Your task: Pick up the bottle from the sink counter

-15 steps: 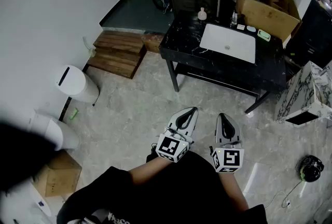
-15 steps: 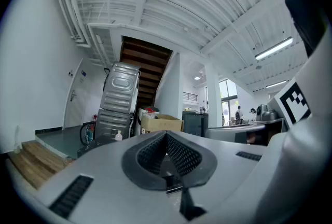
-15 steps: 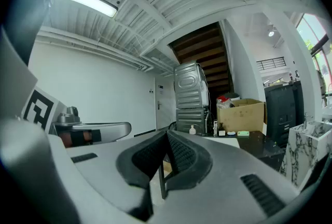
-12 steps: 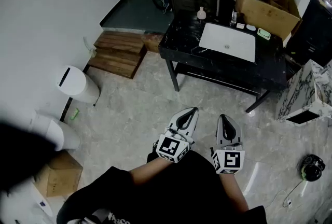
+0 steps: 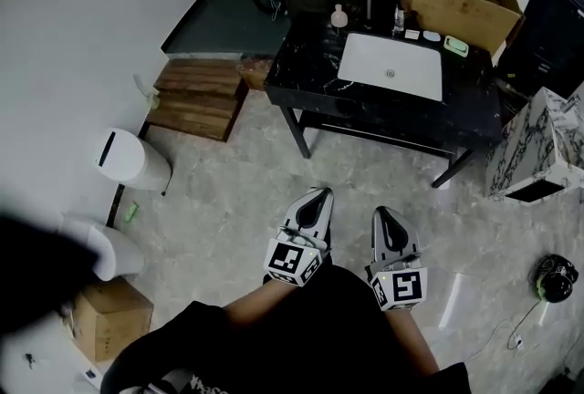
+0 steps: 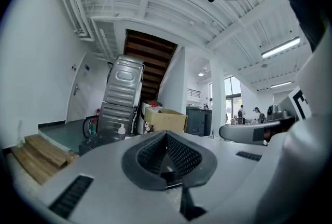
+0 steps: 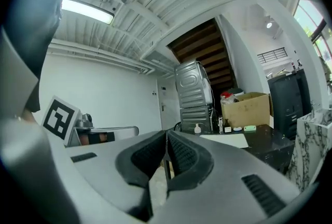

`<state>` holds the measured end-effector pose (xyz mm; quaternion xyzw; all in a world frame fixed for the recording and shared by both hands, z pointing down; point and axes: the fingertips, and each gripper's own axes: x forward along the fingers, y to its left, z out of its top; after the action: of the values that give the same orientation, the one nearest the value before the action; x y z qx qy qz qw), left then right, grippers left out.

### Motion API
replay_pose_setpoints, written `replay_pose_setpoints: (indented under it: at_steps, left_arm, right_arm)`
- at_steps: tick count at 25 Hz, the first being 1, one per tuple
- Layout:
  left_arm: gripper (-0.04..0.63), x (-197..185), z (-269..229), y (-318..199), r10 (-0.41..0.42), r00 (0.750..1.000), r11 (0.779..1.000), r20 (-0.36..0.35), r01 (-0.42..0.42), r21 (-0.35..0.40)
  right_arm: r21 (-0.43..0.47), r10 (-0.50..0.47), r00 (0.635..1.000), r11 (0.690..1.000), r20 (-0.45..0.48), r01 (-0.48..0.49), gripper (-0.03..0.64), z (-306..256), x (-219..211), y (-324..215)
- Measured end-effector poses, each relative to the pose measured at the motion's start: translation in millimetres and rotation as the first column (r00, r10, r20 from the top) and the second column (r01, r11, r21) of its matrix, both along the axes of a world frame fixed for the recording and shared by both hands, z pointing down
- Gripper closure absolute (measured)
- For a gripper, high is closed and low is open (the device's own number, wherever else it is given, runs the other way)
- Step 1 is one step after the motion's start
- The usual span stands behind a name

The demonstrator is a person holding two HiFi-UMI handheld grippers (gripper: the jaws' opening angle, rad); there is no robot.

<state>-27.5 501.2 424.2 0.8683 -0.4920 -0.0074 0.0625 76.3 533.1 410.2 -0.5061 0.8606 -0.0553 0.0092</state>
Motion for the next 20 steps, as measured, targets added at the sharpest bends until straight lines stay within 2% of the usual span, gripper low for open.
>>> replay_pose_setpoints:
  at_steps: [4, 8, 13, 17, 20]
  left_arm:
    - [0.592, -8.6, 19.9, -29.2, -0.001, 1.0, 0.999, -0.017, 0.0, -0.047]
    - [0.592, -15.6, 35.2, -82.7, 0.001, 0.999, 0.997, -0.034, -0.004, -0.081]
    - [0.592, -23.2, 35.1, -158.5, 0.042, 0.999, 0.998, -0.024, -0.044, -0.051]
    - [0.592, -30.6, 32.7, -225.6, 0.076, 0.997, 0.995, -0.017, -0.076, -0.065]
    - [0.592, -48.1, 27.8, -278.2, 0.063, 0.997, 0.995, -0.034, -0.066, -0.073]
  right_arm:
    - [-0.038, -0.008, 1.0, 0.999, -0.007, 0.008, 0.577, 16.3, -6.0, -17.8]
    - [-0.066, 0.005, 1.0, 0.998, -0.026, -0.006, 0.577, 25.1, -8.1, -60.8]
    - [-0.134, -0.01, 0.997, 0.991, -0.078, -0.001, 0.577, 36.8, -18.0, -130.7]
    - [-0.127, -0.002, 0.997, 0.992, -0.076, -0.008, 0.577, 30.8, -28.8, -203.0]
    - [-0.148, -0.036, 0.995, 0.989, -0.098, 0.022, 0.577, 27.2, -45.7, -249.3]
